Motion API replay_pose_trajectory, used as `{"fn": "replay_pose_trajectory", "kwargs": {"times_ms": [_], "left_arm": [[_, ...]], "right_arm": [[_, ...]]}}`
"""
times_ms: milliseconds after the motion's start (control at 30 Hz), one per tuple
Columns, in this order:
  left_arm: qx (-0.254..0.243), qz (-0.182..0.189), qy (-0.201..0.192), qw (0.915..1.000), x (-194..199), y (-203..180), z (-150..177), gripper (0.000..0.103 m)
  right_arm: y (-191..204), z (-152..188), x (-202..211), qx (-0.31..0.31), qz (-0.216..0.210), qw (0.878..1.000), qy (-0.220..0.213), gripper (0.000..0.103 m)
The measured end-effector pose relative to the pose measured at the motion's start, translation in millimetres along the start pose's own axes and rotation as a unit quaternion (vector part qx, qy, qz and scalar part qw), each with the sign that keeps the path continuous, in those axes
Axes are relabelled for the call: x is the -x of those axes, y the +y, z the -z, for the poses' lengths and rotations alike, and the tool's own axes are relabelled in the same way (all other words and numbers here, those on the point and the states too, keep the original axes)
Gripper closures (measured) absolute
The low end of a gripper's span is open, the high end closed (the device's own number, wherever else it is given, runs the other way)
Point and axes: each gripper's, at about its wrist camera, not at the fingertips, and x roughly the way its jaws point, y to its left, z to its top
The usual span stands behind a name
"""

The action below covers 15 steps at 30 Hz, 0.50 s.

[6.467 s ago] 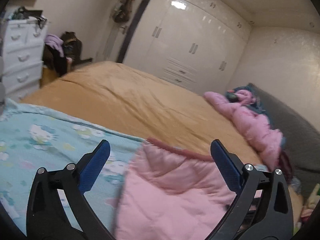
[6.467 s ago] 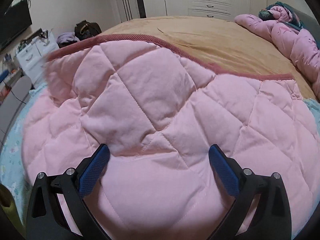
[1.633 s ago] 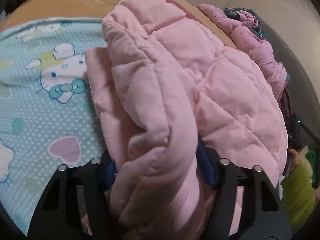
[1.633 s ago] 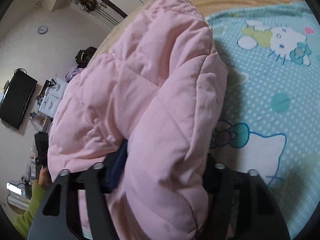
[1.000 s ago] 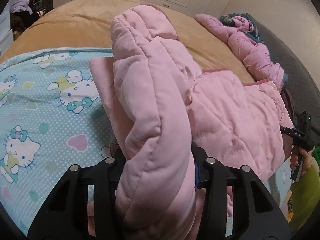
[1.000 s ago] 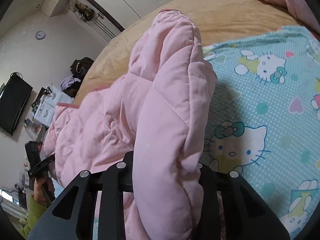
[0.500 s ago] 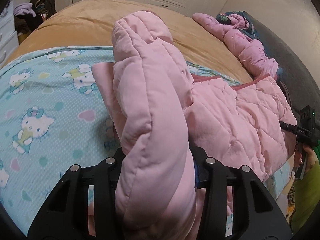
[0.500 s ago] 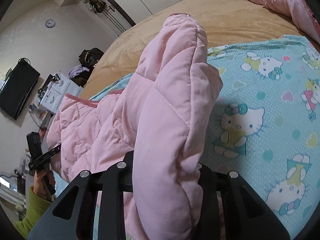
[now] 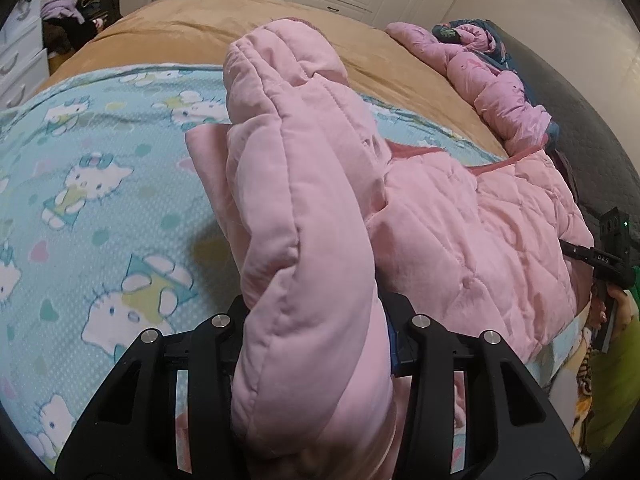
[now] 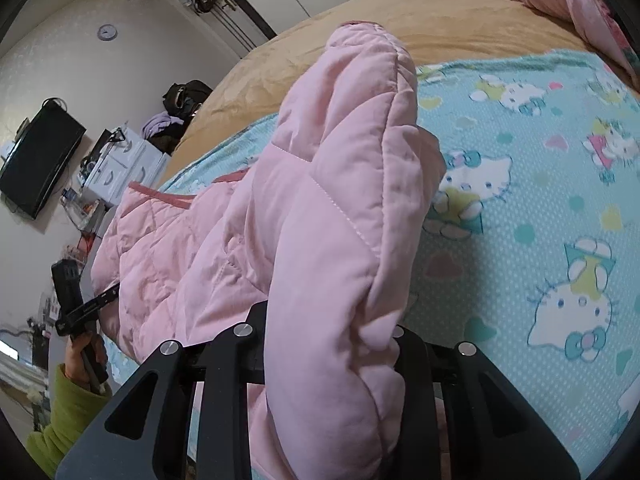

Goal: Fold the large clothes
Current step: 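Fold the lifted side over onto the coat with both tools, then release the folded side and open both tools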

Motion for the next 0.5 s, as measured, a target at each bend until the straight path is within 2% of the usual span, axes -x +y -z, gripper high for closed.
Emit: {"fn": "replay_pose_trajectory", "kwargs": {"times_ms": [133,233,300,333,400,467,500], "left_arm": [[0.012,-0.015,0.004,0.9998,-9,10,10,0.065],[0.014,-0.030,0.008,0.9994,-15,16,15,0.060],[0.015,-0.035,0.011,0.9992,-18,18,17,0.055],[0.016,-0.038,0.012,0.9991,-19,19,17,0.053],[0.016,-0.052,0.012,0.9984,-22,21,18,0.041],[0.011,-0.071,0.012,0.9973,-24,20,18,0.034],[0.009,-0.076,0.012,0.9970,-24,19,18,0.030]], "right_arm": [[-9,7,-10,-0.007,0.030,1.000,0.005,0.074],[-15,12,-21,-0.017,0.060,0.998,0.011,0.066],[-21,15,-29,-0.027,0.088,0.996,0.014,0.056],[-23,17,-31,-0.030,0.101,0.994,0.014,0.046],[-24,20,-36,-0.028,0.125,0.992,0.014,0.040],[-22,22,-37,-0.018,0.162,0.987,0.004,0.018],[-19,23,-38,-0.011,0.178,0.984,0.000,0.015]]}}
